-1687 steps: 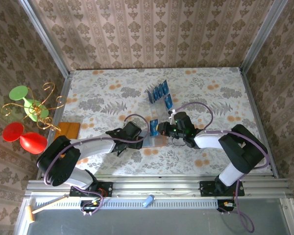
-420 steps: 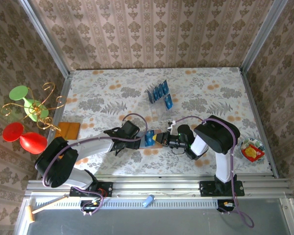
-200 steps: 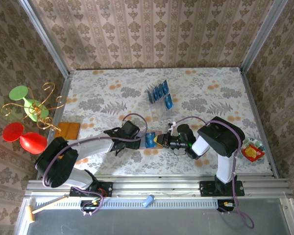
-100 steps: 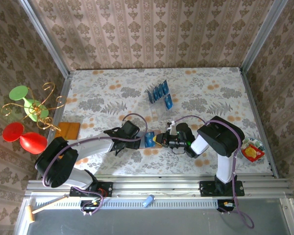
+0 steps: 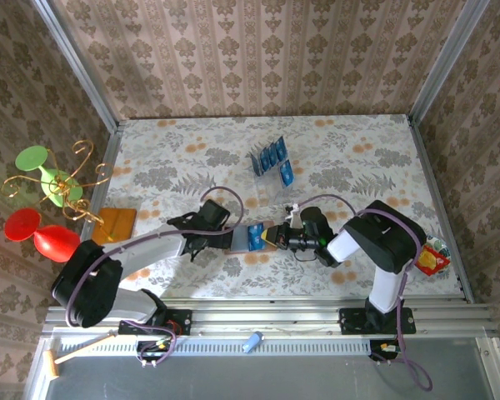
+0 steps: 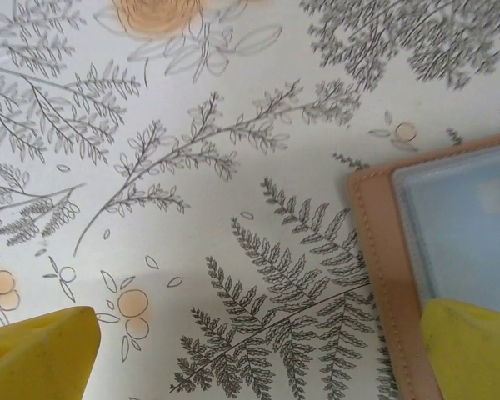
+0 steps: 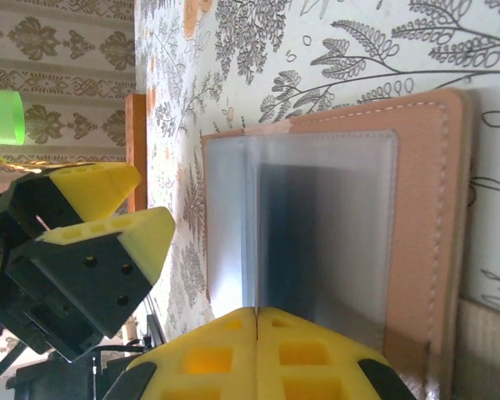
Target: Put the credit cards into the card holder
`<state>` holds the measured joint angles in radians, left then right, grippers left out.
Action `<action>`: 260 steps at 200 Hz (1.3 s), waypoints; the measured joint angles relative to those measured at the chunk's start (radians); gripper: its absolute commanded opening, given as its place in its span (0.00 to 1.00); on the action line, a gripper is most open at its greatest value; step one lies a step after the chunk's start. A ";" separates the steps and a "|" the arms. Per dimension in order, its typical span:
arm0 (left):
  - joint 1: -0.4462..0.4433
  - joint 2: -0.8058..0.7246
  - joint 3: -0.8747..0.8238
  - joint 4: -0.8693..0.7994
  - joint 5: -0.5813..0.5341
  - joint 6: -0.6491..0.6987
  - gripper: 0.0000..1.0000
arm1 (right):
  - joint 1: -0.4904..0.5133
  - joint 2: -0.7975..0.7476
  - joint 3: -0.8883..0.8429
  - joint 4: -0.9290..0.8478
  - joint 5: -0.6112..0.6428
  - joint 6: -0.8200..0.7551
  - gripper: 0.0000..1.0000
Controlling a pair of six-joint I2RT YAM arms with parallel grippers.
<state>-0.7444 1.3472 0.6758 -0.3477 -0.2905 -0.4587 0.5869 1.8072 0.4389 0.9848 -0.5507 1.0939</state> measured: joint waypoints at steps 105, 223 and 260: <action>-0.049 0.042 0.021 0.027 0.041 0.011 1.00 | 0.000 -0.200 0.049 -0.317 0.060 -0.117 0.00; -0.068 0.085 0.004 0.056 0.029 0.011 1.00 | 0.000 -0.224 0.064 -0.409 0.092 -0.156 0.00; -0.068 0.096 0.001 0.058 0.014 0.011 1.00 | 0.000 -0.224 0.064 -0.378 0.092 -0.148 0.00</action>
<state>-0.8120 1.4433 0.6765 -0.2901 -0.2760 -0.4480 0.5869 1.5829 0.5030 0.6064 -0.4583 0.9455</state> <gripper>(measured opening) 0.999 0.068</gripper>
